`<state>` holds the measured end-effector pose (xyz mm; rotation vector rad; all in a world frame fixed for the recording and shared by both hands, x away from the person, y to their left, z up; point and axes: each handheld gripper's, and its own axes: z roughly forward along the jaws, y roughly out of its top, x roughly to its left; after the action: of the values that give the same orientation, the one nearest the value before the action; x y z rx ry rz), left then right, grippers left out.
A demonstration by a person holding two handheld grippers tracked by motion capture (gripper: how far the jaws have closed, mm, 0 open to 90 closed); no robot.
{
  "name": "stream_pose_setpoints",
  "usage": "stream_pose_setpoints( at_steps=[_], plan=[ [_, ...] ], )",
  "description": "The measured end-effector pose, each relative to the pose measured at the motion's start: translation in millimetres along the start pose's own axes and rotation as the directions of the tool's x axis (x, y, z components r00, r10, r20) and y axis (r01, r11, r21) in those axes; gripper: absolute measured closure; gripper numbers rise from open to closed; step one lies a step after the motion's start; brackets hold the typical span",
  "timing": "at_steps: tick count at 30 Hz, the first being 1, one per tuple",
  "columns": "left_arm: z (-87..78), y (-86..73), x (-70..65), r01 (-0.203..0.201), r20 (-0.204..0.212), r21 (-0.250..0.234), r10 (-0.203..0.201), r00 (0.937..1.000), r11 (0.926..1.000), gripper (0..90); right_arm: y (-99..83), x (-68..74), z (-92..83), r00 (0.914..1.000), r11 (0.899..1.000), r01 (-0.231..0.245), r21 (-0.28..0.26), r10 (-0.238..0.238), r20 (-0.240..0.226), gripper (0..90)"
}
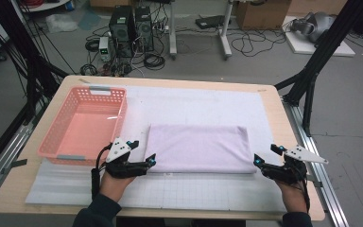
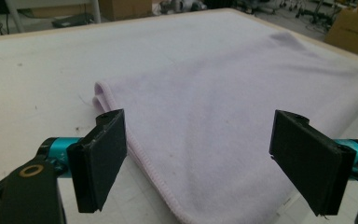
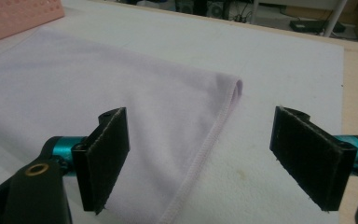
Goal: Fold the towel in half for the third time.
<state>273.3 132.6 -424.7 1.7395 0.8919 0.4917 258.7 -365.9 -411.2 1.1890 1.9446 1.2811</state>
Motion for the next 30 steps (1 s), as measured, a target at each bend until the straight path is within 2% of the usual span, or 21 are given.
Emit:
stream_pose_setpoints(
  at_steps=[4,5,9,11,15,24,27,30],
  plan=[
    [0.7,-2.9,-0.1,-0.004,0.003,0.038,0.004,1.0000,0.9993,20.2,1.3,1.7,4.2,0.9998,1.000,0.011,0.010,-0.011,-0.015,18.4],
    [0.8,-3.4,-0.7,0.005,0.001,0.043,-0.005,1.0000,0.9991,20.5,1.8,2.5,5.9,0.9997,1.000,0.014,0.013,-0.014,-0.021,18.4],
    [2.0,-4.5,-3.2,-0.001,0.008,0.062,0.001,1.0000,0.9981,21.4,2.2,6.0,12.1,0.9984,0.999,0.029,0.035,-0.028,-0.050,16.9],
    [4.1,-5.9,-4.1,0.004,0.008,0.081,-0.005,1.0000,0.9967,21.9,2.1,7.2,16.3,0.9986,0.998,0.033,0.048,-0.031,-0.042,16.6],
    [8.6,-9.5,-5.0,0.022,0.021,0.136,-0.025,0.9995,0.9904,27.1,4.0,10.7,22.1,0.9978,0.997,0.042,0.060,-0.039,-0.054,16.6],
    [13.3,-18.7,3.2,0.093,-0.032,0.221,-0.088,0.9956,0.9707,34.0,7.6,23.3,33.7,0.9927,0.994,0.084,0.067,-0.078,-0.093,16.6],
    [14.8,-20.7,4.8,0.098,-0.044,0.244,-0.089,0.9950,0.9649,36.8,8.7,27.0,36.7,0.9916,0.994,0.087,0.069,-0.080,-0.102,16.6],
    [17.0,-22.0,4.9,0.096,-0.038,0.259,-0.089,0.9953,0.9611,39.0,10.6,31.6,39.3,0.9902,0.994,0.088,0.071,-0.080,-0.115,16.6]
  ],
)
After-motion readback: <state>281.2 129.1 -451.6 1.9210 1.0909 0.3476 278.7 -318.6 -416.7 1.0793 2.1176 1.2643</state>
